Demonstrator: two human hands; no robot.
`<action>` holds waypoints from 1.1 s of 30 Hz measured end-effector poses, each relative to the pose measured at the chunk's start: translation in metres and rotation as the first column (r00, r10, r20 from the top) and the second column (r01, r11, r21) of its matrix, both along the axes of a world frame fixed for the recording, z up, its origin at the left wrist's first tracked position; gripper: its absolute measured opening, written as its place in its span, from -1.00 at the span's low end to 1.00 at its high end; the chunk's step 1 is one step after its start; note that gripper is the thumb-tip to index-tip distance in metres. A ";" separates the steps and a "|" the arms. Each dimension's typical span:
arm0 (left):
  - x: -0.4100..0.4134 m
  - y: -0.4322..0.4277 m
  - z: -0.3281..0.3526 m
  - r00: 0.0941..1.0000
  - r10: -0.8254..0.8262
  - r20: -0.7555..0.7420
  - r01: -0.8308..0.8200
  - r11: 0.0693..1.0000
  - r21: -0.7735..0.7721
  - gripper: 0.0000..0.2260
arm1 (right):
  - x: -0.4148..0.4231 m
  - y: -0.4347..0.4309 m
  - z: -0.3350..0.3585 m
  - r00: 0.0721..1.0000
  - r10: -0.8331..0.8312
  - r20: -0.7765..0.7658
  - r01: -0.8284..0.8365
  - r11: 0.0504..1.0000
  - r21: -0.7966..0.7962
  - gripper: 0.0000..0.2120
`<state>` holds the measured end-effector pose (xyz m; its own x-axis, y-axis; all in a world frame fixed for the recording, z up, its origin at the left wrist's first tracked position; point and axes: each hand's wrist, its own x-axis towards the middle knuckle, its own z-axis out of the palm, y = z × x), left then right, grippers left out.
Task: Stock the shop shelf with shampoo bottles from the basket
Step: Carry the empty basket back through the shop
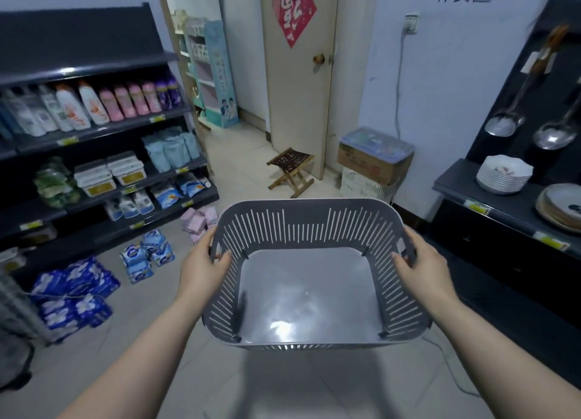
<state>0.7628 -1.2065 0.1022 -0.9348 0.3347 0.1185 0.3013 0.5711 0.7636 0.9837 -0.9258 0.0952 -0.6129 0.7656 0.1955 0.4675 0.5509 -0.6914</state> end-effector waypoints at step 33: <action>-0.253 0.328 0.026 0.992 -0.122 -0.025 0.122 0.992 0.001 -0.51 | -0.226 0.296 0.017 0.991 -0.130 -0.034 0.130 0.991 -0.003 -0.46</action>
